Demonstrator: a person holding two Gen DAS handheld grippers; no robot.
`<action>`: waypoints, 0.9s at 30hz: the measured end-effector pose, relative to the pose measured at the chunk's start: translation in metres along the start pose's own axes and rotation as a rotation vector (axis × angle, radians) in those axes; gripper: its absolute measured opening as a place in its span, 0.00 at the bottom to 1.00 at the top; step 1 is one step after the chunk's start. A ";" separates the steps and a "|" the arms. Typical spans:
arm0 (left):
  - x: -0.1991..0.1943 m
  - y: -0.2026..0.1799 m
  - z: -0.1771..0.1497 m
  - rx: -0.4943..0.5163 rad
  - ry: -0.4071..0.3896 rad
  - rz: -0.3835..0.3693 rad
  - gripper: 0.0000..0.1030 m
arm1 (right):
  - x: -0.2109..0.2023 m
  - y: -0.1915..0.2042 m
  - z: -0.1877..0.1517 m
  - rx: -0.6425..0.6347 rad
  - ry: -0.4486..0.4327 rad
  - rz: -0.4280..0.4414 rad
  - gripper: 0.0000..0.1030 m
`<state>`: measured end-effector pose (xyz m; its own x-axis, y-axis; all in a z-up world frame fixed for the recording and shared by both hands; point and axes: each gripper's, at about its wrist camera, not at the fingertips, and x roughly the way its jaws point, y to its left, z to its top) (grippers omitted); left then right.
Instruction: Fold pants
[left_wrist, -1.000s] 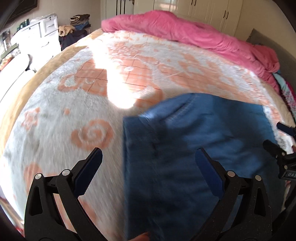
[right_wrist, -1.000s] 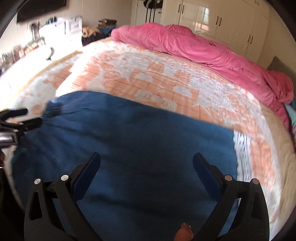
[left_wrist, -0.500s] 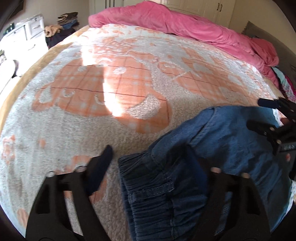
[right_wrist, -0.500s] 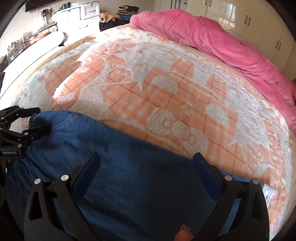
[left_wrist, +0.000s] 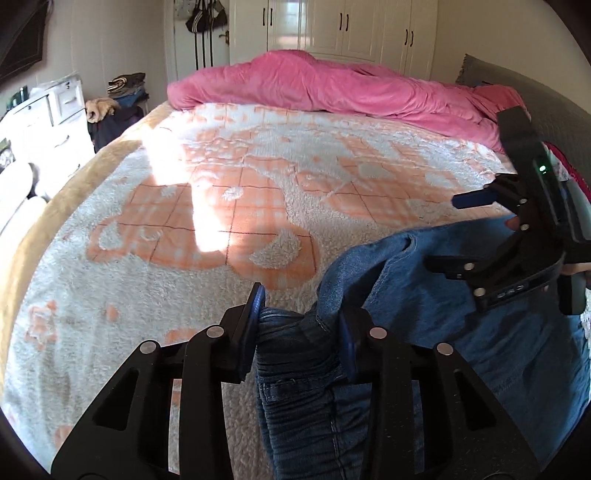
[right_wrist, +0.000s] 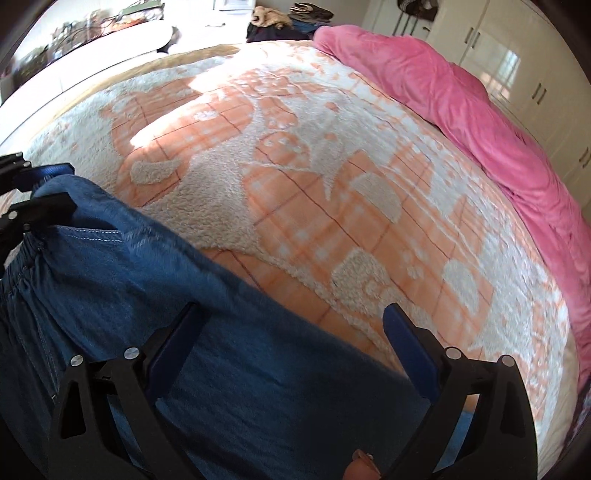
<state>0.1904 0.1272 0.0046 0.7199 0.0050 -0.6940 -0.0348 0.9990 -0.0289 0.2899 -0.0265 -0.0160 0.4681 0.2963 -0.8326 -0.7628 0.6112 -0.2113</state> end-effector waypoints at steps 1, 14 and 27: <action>-0.001 0.000 0.000 -0.004 -0.001 -0.007 0.27 | 0.001 0.004 0.001 -0.018 0.000 0.003 0.71; -0.016 0.000 -0.007 -0.009 -0.040 -0.020 0.27 | -0.053 0.020 -0.032 0.070 -0.167 0.090 0.08; -0.102 -0.035 -0.049 0.071 -0.203 -0.020 0.30 | -0.168 0.072 -0.121 0.230 -0.394 0.138 0.08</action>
<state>0.0849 0.0893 0.0411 0.8452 -0.0130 -0.5342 0.0246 0.9996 0.0145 0.1023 -0.1213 0.0470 0.5371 0.6145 -0.5779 -0.7316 0.6803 0.0434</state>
